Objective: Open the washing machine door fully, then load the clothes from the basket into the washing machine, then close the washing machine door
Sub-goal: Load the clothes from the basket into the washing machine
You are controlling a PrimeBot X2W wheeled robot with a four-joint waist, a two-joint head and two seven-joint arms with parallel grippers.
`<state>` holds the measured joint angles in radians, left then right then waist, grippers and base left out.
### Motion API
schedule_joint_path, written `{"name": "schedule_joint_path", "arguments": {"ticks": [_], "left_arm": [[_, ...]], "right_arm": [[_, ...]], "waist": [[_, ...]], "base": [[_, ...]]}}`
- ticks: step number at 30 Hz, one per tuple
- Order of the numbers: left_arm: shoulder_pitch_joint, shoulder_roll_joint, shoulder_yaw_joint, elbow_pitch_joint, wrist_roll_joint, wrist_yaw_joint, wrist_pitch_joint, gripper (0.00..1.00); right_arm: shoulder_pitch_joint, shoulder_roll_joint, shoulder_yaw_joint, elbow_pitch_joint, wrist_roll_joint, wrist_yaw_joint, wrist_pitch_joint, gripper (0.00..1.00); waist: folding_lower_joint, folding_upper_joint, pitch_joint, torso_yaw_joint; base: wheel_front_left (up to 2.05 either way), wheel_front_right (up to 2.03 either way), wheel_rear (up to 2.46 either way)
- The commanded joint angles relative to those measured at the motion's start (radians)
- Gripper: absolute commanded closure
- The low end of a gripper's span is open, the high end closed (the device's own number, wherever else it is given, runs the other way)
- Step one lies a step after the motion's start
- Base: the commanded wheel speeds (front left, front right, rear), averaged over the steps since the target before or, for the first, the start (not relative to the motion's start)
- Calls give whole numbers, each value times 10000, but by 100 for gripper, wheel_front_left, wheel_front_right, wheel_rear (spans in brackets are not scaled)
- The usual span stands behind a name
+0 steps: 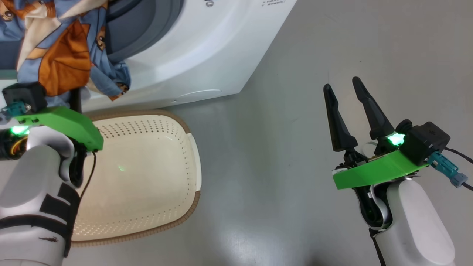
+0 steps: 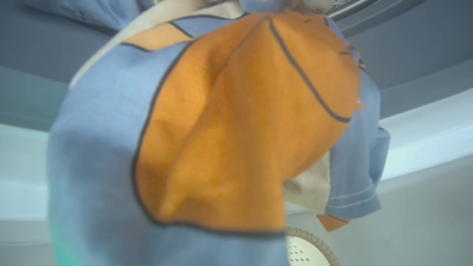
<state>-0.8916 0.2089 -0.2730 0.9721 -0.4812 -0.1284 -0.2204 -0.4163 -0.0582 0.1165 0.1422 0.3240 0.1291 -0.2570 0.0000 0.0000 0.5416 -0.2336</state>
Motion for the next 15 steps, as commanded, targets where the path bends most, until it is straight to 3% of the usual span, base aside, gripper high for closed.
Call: {"name": "schedule_joint_path", "arguments": {"ticks": [1, 15], "left_arm": [[49, 363, 71, -180, -180, -20, -144, 100], [937, 851, -542, -2095, -328, 9, -407, 100]], "right_arm": [[72, 72, 160, -208, 55, 16, -48, 0], [180, 77, 79, -212, -7, 16, -48, 0]], "waist": [[0, 0, -24, 6], [0, 0, -194, 255]], "base": [[0, 0, 0], [0, 0, 0]]}}
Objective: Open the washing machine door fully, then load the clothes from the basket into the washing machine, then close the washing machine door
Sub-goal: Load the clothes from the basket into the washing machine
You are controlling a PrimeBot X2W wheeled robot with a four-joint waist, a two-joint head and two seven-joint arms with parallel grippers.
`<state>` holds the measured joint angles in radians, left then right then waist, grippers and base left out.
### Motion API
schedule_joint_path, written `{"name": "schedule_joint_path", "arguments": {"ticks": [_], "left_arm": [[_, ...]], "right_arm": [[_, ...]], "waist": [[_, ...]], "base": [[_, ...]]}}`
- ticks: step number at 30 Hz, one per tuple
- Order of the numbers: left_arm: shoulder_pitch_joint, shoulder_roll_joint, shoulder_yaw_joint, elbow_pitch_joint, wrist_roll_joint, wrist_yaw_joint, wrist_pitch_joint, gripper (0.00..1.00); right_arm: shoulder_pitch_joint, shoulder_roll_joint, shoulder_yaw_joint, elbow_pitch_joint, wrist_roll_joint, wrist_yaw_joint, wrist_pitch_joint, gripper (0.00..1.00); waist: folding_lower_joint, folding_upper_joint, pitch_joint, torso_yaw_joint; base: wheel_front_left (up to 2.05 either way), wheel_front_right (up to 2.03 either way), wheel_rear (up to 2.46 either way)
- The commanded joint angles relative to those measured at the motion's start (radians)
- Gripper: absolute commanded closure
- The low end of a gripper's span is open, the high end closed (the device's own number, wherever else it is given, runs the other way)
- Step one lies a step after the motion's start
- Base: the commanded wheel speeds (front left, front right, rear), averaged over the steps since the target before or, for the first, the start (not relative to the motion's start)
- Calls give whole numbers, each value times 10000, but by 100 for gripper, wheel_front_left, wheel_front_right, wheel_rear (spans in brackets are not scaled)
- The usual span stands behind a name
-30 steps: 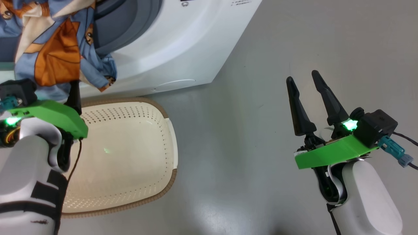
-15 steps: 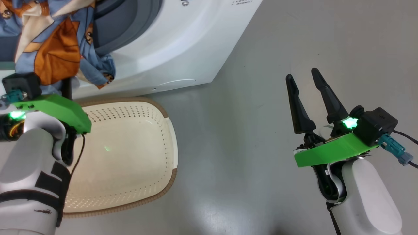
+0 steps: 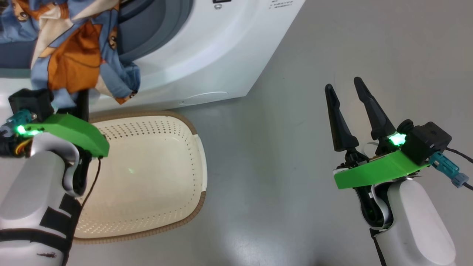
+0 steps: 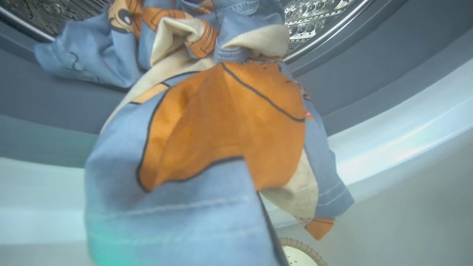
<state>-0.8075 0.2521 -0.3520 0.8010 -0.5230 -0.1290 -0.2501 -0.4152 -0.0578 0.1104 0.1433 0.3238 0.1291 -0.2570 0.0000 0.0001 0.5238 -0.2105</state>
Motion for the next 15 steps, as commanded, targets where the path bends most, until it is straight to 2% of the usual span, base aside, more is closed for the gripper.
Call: {"name": "schedule_joint_path", "arguments": {"ticks": [1, 8, 15], "left_arm": [[157, 450, 293, -674, 158, 63, -111, 100], [231, 604, 516, -2366, 350, 428, -8, 100], [-911, 900, 535, -2367, 360, 565, 915, 100]], "right_arm": [[174, 73, 139, -221, -9, 16, -48, 0], [186, 74, 185, -207, -17, 16, -48, 0], [74, 75, 289, -237, 46, 16, -48, 0]], "waist": [[0, -1, -24, 37], [0, -1, -22, 56], [0, -1, 287, -197]], "base": [[0, 0, 0], [0, 0, 0], [0, 0, 0]]}}
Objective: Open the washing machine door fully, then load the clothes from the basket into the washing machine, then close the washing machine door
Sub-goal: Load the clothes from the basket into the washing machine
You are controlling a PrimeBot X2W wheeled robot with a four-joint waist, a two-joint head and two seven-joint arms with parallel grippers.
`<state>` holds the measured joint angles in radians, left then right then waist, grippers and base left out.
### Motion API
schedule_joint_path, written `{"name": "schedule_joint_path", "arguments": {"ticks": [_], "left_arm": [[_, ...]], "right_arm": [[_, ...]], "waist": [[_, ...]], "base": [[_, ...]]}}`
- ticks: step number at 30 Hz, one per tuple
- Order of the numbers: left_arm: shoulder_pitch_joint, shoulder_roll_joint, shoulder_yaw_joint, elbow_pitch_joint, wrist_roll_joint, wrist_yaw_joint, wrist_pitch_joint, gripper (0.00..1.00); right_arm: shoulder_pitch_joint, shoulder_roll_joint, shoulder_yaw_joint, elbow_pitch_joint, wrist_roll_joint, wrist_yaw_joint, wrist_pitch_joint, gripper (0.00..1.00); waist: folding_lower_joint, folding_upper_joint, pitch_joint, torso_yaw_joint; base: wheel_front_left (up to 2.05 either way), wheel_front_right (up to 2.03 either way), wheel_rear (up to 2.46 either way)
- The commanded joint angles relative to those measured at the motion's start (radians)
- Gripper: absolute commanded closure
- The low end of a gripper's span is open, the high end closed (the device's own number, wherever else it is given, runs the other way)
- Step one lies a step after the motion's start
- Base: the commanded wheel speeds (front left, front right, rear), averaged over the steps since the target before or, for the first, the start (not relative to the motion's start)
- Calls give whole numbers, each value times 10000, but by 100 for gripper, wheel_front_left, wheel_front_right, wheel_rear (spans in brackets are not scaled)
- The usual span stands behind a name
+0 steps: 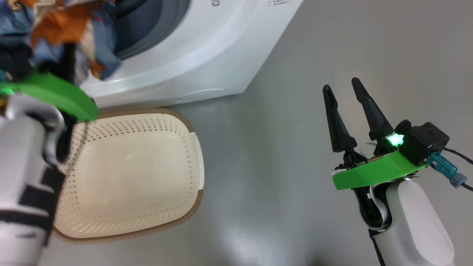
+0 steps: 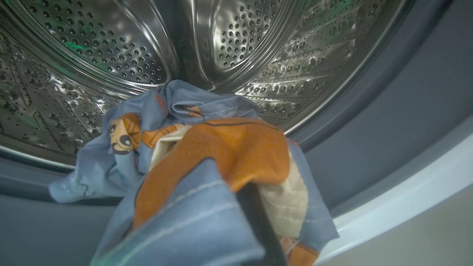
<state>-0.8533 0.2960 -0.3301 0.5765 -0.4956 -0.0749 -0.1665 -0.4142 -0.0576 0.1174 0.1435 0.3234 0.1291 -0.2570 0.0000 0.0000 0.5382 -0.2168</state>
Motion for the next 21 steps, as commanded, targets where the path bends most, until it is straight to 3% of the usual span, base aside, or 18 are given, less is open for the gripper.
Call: {"name": "schedule_joint_path", "arguments": {"ticks": [1, 12, 21], "left_arm": [[-696, 521, 312, 27, 119, 31, 186, 100], [-3368, 922, 157, 2089, 547, 79, 752, 100], [-5369, 1408, -4, 3568, 1030, 141, 338, 100]], "right_arm": [[47, 73, 225, -254, 71, 16, -48, 0], [-74, 73, 337, -414, 326, 16, -48, 0], [-198, 73, 546, -591, 668, 16, -48, 0]], "waist": [[0, 0, 209, -193], [0, 0, 976, -906], [0, 0, 1621, -1553]], "base": [[0, 0, 0], [0, 0, 0], [0, 0, 0]]}}
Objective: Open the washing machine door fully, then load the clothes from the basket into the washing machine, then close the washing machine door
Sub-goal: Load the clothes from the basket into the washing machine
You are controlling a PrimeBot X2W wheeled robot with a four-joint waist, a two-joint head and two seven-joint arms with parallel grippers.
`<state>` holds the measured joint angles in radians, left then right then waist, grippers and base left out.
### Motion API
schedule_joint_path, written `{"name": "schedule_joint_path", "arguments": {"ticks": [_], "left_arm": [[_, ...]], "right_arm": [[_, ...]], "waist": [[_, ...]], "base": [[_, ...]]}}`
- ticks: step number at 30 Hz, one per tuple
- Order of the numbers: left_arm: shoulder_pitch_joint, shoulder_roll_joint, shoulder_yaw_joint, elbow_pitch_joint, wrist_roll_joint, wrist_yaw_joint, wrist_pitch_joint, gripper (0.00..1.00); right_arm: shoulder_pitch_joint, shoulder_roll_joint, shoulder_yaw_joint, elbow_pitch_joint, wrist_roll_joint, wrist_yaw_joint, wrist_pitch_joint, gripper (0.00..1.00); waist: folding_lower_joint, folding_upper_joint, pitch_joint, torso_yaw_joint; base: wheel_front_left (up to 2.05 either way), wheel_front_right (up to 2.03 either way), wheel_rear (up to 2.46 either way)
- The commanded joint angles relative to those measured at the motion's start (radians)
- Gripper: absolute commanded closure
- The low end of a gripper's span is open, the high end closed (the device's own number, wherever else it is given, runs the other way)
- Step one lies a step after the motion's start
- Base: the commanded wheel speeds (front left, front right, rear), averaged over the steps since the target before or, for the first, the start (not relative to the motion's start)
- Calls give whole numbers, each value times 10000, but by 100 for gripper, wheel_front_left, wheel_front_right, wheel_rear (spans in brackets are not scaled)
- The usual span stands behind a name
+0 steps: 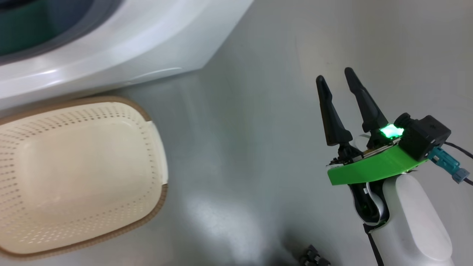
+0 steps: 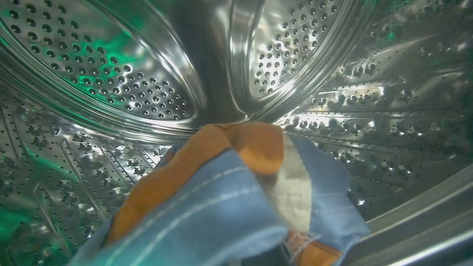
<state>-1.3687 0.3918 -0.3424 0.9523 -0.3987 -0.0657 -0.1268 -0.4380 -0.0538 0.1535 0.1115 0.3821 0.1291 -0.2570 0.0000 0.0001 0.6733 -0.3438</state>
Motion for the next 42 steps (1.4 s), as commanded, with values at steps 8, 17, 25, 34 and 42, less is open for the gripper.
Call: {"name": "schedule_joint_path", "arguments": {"ticks": [8, 17, 25, 34, 42], "left_arm": [[-1369, 529, -124, 1074, 338, 152, -176, 100], [-1631, 43, -313, 2494, 137, -37, 570, 0], [-1196, -200, -321, 2835, -88, -204, 204, 0], [-243, -566, -387, 2922, -381, -463, -640, 0], [630, -671, -448, 2228, -551, -572, -1223, 0]], "right_arm": [[21, 35, 214, -286, 159, 16, -48, 0], [-19, 35, 186, -179, 97, 16, -48, 0], [-66, 35, 122, -47, 0, 16, -48, 0], [59, 35, -9, 48, -125, 16, -48, 0], [249, 35, -116, 60, -193, 16, -48, 0]], "waist": [[0, -1, 345, -528], [0, -1, 97, -333], [0, -1, -311, -21], [0, -1, -822, 457], [0, -1, -1147, 734]], "base": [[0, 0, 0], [0, 0, 0], [0, 0, 0], [0, 0, 0], [0, 0, 0]]}}
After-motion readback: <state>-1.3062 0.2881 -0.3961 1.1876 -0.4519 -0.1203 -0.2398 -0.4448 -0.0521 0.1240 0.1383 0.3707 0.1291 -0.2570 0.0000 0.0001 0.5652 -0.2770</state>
